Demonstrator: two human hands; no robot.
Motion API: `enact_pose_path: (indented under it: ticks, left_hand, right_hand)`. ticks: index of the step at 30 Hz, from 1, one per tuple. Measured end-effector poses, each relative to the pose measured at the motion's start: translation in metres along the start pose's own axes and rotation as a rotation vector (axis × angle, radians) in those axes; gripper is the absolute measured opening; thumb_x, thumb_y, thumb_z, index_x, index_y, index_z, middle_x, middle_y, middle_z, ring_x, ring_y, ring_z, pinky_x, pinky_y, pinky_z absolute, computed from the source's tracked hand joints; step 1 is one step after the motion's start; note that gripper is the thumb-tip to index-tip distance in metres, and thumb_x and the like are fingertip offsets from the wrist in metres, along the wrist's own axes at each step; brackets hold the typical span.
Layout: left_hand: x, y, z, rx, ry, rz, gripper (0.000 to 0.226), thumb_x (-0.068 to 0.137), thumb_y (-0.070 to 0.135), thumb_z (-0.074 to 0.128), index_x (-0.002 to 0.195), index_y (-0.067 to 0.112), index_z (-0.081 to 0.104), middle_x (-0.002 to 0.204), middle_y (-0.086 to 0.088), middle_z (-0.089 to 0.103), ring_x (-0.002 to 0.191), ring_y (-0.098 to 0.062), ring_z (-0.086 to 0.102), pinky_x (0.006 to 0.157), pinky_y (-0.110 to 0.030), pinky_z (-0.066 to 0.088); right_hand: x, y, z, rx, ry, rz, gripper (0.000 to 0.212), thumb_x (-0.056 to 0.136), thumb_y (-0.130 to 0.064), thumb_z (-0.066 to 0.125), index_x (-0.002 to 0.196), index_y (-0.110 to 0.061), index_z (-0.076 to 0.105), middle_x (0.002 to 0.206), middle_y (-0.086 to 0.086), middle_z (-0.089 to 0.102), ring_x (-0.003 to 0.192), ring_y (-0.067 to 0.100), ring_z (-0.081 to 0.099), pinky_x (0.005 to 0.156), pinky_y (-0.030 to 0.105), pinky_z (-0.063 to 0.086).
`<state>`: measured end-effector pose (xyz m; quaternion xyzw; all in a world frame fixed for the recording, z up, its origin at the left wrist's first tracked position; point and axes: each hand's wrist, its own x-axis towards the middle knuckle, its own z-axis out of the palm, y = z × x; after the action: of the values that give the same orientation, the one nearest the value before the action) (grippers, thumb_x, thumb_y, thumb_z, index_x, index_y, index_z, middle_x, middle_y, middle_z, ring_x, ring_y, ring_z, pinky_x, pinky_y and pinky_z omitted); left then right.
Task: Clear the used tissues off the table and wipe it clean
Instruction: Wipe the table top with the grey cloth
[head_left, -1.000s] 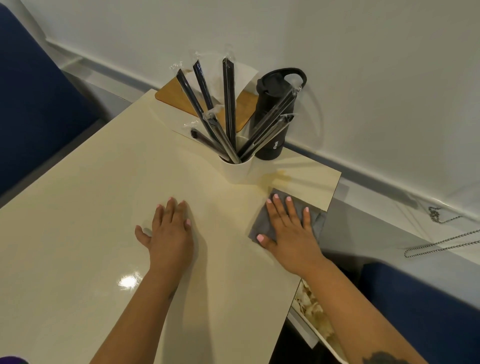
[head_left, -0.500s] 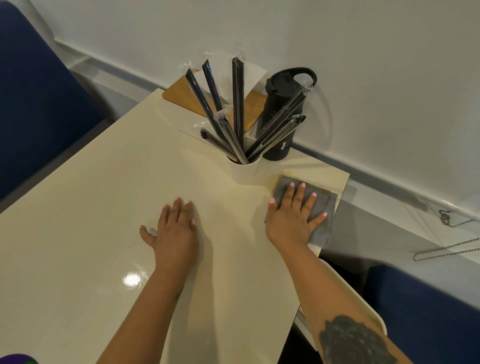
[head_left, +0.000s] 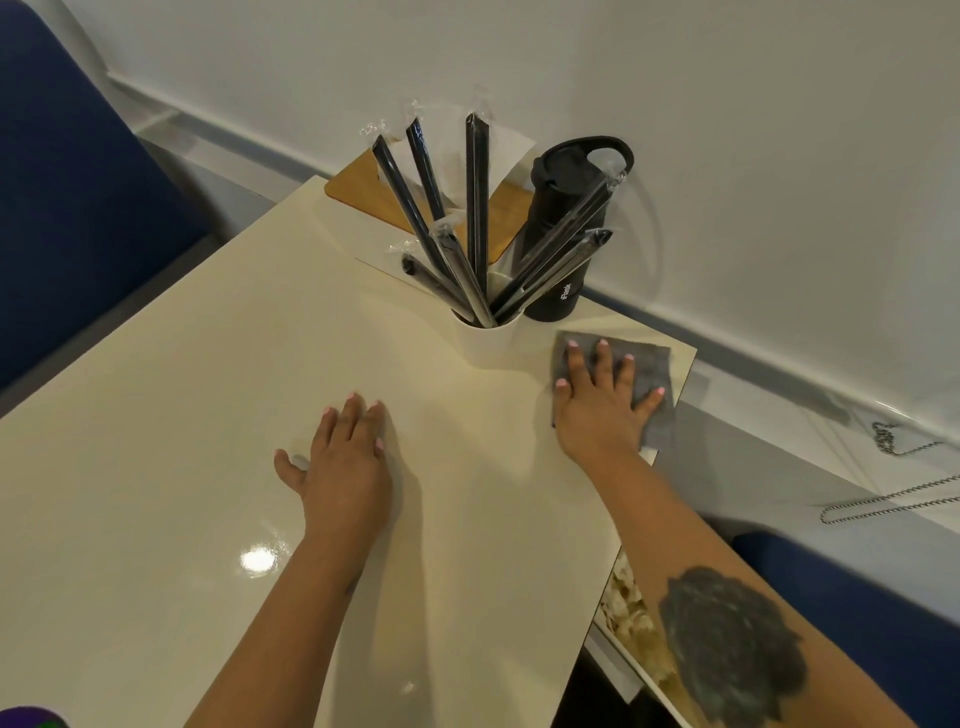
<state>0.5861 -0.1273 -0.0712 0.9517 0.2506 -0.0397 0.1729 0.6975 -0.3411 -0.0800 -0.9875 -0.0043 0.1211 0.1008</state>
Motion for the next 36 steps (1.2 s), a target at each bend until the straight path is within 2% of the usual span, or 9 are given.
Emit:
enact_pose_path:
  ticks: [4,11,14,18,20,23,26,32,36]
  left_hand:
    - [-0.001,0.000,0.000,-0.012,0.006,-0.001,0.047,0.099,0.018,0.029,0.144,0.031,0.032,0.156,0.009,0.018,0.144,-0.012,0.010,0.108,-0.057,-0.002]
    - [0.001,0.001,-0.002,-0.013,-0.006,-0.012,0.047,0.099,0.018,0.029,0.144,0.032,0.033,0.155,0.011,0.018,0.144,-0.011,0.010,0.109,-0.057,-0.001]
    - [0.000,0.001,-0.001,-0.016,0.000,-0.009,0.047,0.099,0.017,0.029,0.144,0.032,0.033,0.155,0.010,0.018,0.144,-0.011,0.011,0.109,-0.057,-0.002]
    - [0.000,0.001,-0.001,-0.022,0.017,-0.009,0.047,0.099,0.016,0.030,0.143,0.032,0.035,0.155,0.010,0.020,0.144,-0.012,0.012,0.109,-0.056,-0.001]
    - [0.000,0.001,-0.001,-0.025,0.022,-0.007,0.047,0.098,0.015,0.031,0.142,0.032,0.036,0.155,0.010,0.021,0.143,-0.012,0.013,0.109,-0.056,0.000]
    - [0.000,0.000,-0.001,-0.018,0.019,-0.012,0.047,0.099,0.016,0.030,0.142,0.033,0.035,0.155,0.011,0.021,0.143,-0.011,0.013,0.109,-0.056,-0.001]
    - [0.000,0.000,0.000,-0.014,0.024,-0.013,0.047,0.099,0.016,0.030,0.142,0.033,0.035,0.155,0.011,0.021,0.143,-0.012,0.013,0.109,-0.056,-0.001]
    - [0.001,-0.003,-0.001,0.005,0.028,0.000,0.049,0.098,0.013,0.032,0.142,0.034,0.035,0.154,0.011,0.022,0.143,-0.012,0.015,0.108,-0.057,0.001]
    - [0.002,-0.005,-0.003,0.019,0.014,0.010,0.051,0.097,0.010,0.031,0.141,0.035,0.036,0.154,0.011,0.022,0.143,-0.012,0.016,0.108,-0.056,0.001]
  right_hand:
    - [-0.023,0.005,0.006,-0.035,0.030,-0.183,0.050,0.101,-0.041,0.018,0.149,-0.038,0.005,0.159,-0.005,-0.001,0.146,0.023,-0.010,0.113,0.059,-0.010]
    - [0.007,0.020,-0.004,-0.010,-0.022,0.023,0.053,0.100,-0.041,0.020,0.150,-0.037,0.002,0.159,-0.001,-0.008,0.145,0.028,-0.013,0.108,0.065,-0.011]
    - [0.006,-0.002,0.000,-0.035,-0.017,-0.131,0.052,0.100,-0.043,0.017,0.149,-0.039,0.001,0.159,-0.001,-0.006,0.145,0.028,-0.012,0.107,0.065,-0.014]
    - [-0.040,0.006,0.012,-0.028,0.003,-0.329,0.061,0.088,-0.053,-0.005,0.147,-0.044,0.005,0.159,-0.007,0.003,0.146,0.021,-0.010,0.111,0.054,-0.016]
    - [-0.046,0.025,0.011,-0.021,0.011,-0.290,0.062,0.087,-0.052,-0.007,0.147,-0.044,0.009,0.159,-0.009,0.004,0.146,0.018,-0.010,0.111,0.052,-0.016]
    - [-0.019,0.038,0.002,-0.053,-0.006,-0.160,0.050,0.098,-0.045,0.006,0.148,-0.041,0.008,0.159,-0.006,-0.002,0.146,0.021,-0.010,0.112,0.058,-0.011]
    - [0.005,0.018,0.001,-0.050,-0.029,-0.123,0.049,0.101,-0.041,0.014,0.149,-0.040,0.002,0.159,-0.005,-0.010,0.145,0.026,-0.014,0.110,0.063,-0.012]
    - [-0.050,0.016,0.016,-0.074,-0.011,-0.373,0.060,0.087,-0.053,-0.007,0.146,-0.047,0.002,0.159,-0.010,0.000,0.145,0.020,-0.011,0.110,0.055,-0.015]
    - [-0.041,0.038,0.009,-0.093,-0.021,-0.240,0.059,0.088,-0.055,-0.004,0.147,-0.046,0.002,0.159,-0.008,-0.004,0.145,0.020,-0.013,0.111,0.057,-0.013]
